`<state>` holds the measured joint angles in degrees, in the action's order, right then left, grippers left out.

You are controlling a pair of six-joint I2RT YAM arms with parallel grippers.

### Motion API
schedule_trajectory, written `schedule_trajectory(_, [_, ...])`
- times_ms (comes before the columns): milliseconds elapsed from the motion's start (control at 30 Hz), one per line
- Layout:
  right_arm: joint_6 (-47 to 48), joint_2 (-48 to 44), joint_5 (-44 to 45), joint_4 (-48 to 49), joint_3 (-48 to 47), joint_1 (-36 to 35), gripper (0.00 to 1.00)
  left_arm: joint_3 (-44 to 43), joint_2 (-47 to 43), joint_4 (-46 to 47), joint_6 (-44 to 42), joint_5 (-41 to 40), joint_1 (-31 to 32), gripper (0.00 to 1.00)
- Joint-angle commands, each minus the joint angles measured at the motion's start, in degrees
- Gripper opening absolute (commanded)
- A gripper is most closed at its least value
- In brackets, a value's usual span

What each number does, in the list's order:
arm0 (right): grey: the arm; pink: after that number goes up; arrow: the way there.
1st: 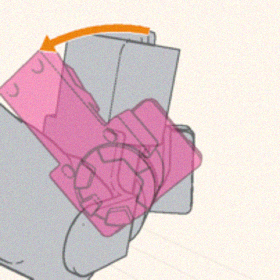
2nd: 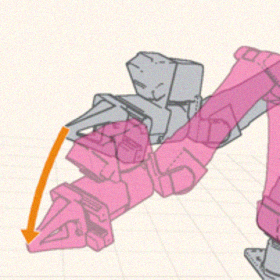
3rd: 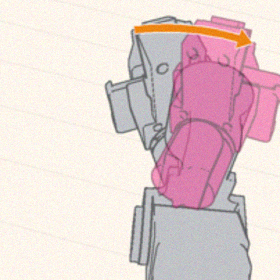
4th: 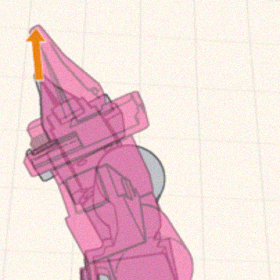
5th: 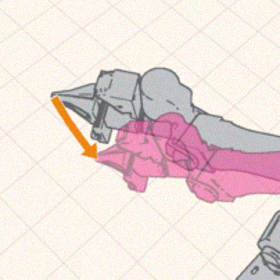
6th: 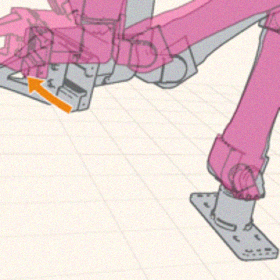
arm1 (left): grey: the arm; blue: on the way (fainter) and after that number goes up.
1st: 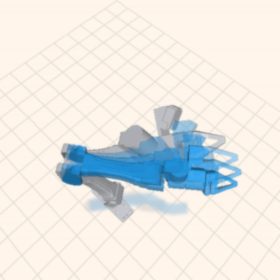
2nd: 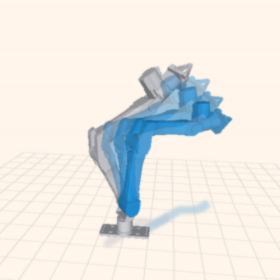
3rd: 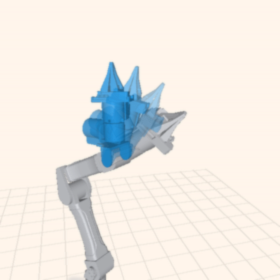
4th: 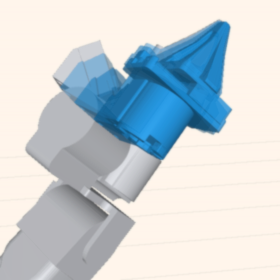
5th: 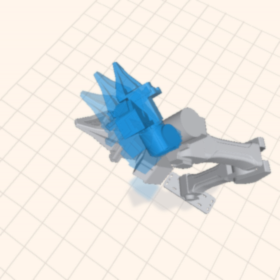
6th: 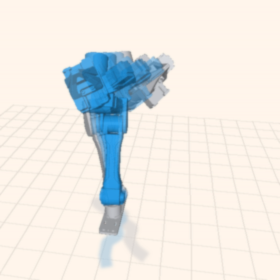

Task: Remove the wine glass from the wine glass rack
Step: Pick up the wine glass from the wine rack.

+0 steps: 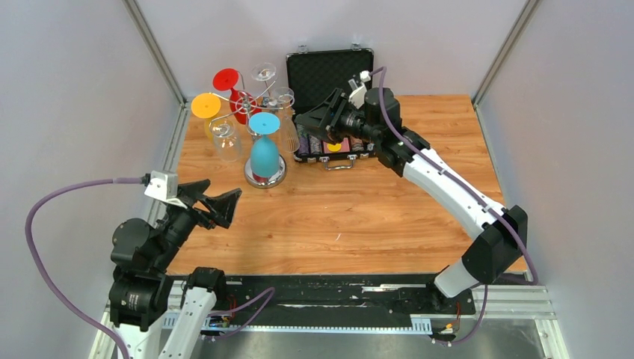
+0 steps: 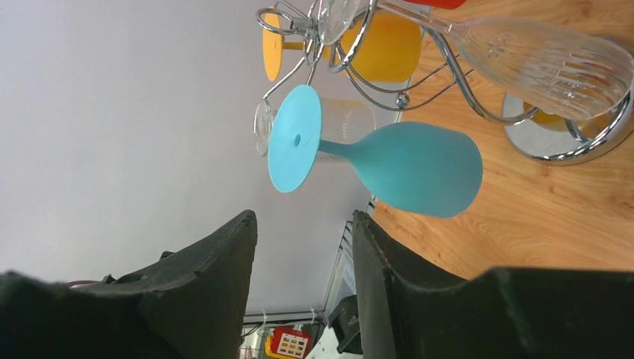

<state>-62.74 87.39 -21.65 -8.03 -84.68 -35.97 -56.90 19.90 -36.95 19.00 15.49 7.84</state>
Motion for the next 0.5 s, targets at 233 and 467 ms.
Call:
schedule_trajectory(233, [-8.3,5.9,-1.8,8.8,-2.6,-1.8,0.44,6.2,-6.5,9.4,-0.2,3.4,-0.2,1.0])
schedule_trajectory(467, [-10.0,8.9,-2.2,11.4,-4.0,-2.3,0.41,9.6,-9.2,11.5,-0.7,4.0,-0.2,1.0])
